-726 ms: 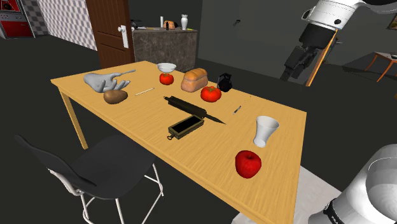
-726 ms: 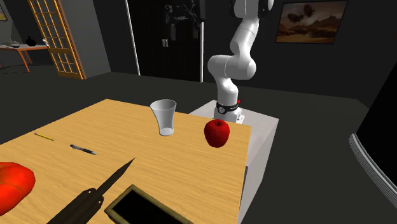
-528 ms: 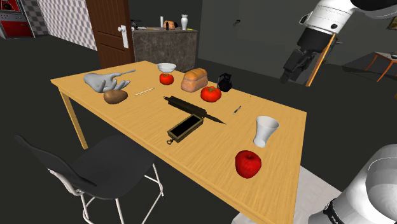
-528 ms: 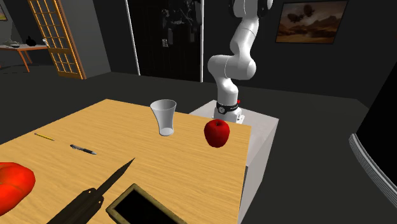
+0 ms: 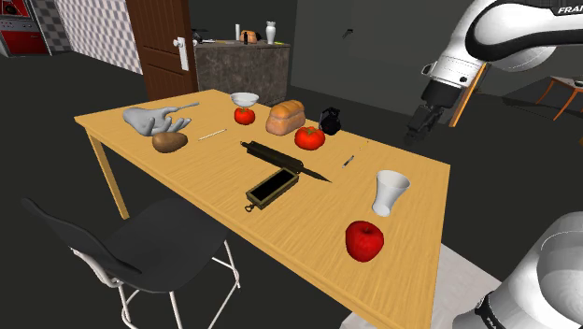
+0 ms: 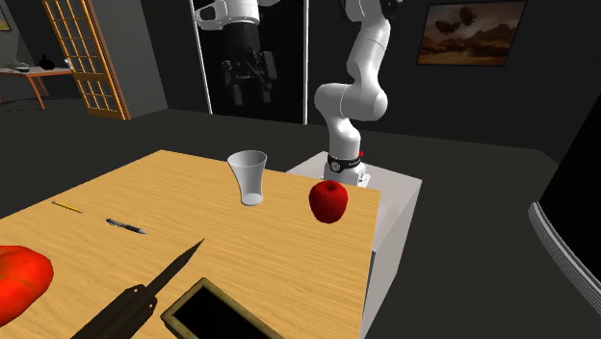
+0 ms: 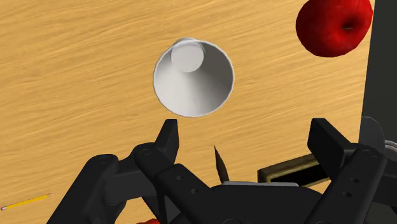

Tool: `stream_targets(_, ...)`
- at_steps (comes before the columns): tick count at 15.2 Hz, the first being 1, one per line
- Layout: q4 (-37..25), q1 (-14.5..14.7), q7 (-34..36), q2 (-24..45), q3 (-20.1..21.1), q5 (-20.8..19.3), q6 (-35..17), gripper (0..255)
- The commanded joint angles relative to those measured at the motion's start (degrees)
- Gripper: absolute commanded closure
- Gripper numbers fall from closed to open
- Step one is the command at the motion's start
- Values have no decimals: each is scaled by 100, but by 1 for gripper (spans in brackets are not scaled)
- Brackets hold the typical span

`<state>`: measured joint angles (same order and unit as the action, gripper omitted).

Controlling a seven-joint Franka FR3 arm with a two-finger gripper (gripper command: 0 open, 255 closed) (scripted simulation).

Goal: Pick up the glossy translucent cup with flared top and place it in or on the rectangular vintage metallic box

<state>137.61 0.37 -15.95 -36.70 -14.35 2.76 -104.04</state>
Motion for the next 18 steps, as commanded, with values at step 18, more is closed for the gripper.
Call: stream_targets(18,418,255,-2146,2216,-1415,674,-1502,0)
